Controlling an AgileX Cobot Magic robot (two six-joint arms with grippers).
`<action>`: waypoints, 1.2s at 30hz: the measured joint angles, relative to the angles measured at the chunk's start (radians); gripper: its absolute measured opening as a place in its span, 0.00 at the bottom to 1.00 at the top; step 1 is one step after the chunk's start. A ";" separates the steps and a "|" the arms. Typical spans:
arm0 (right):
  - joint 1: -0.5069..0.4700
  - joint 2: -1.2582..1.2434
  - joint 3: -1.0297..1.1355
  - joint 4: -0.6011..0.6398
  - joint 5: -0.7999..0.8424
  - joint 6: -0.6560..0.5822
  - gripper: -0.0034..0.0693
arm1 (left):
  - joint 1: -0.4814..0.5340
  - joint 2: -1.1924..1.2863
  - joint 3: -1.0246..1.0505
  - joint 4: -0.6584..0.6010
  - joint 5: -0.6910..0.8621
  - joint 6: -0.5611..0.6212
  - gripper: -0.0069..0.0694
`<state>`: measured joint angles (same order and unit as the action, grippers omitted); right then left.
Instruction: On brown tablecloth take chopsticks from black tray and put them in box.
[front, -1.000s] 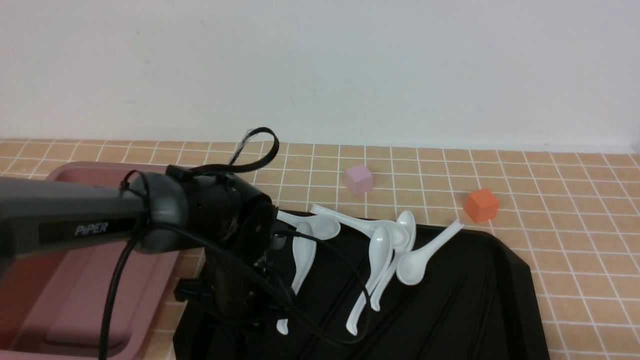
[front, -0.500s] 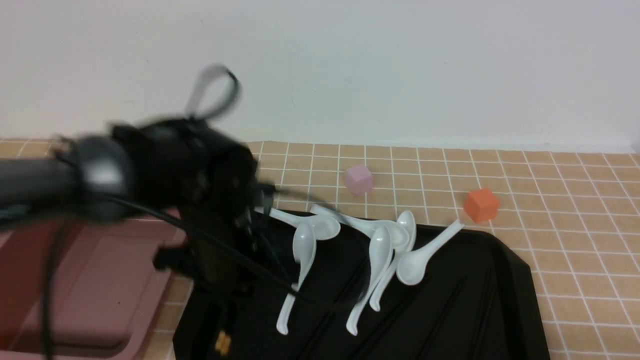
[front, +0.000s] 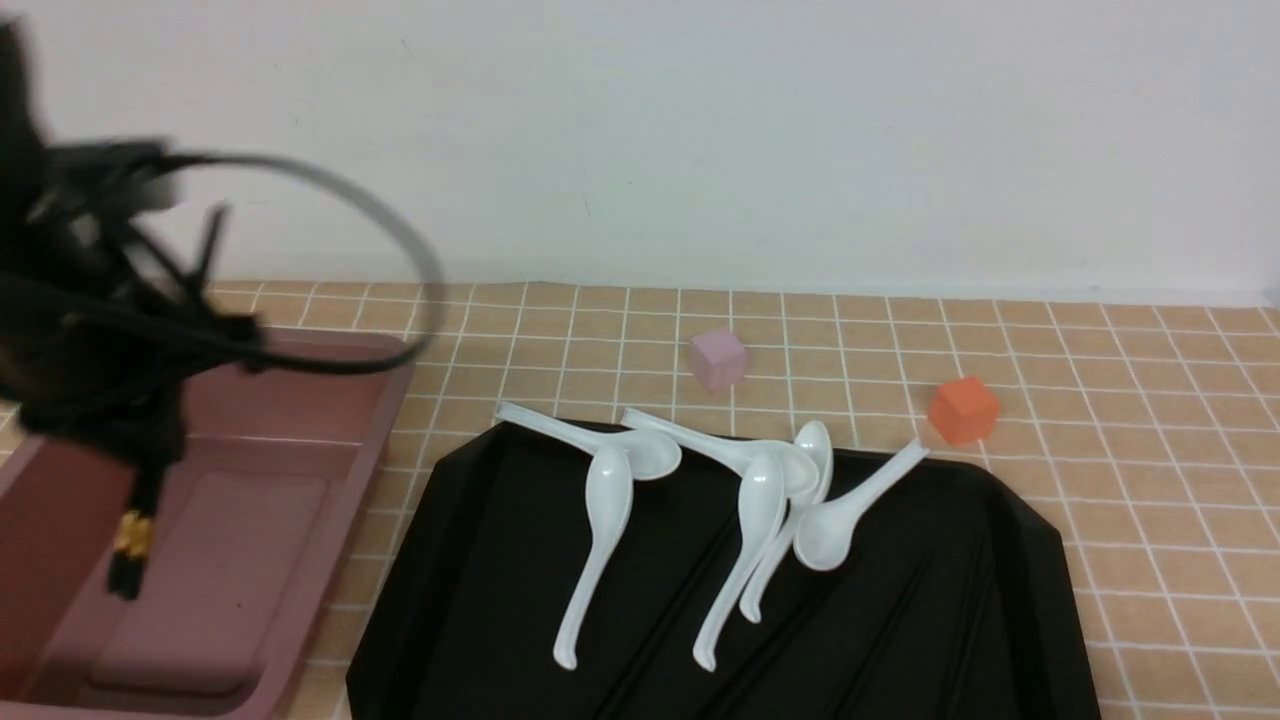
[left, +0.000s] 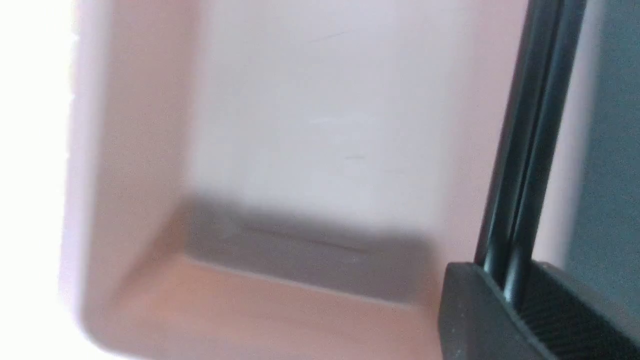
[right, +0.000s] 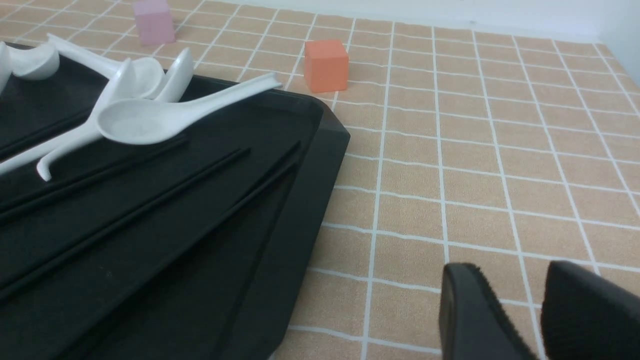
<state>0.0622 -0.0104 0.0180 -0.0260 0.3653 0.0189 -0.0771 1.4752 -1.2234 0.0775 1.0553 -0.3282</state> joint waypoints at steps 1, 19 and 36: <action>0.000 0.000 0.000 0.000 0.000 0.000 0.38 | 0.042 0.006 0.026 -0.013 -0.051 0.011 0.23; 0.000 0.000 0.000 0.000 0.000 0.000 0.38 | 0.134 0.228 0.124 -0.064 -0.267 0.136 0.41; 0.000 0.000 0.000 0.000 0.000 0.000 0.38 | 0.134 -0.193 0.166 -0.198 -0.067 0.186 0.07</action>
<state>0.0622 -0.0104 0.0180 -0.0260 0.3653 0.0189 0.0571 1.2823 -1.0574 -0.1200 0.9886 -0.1423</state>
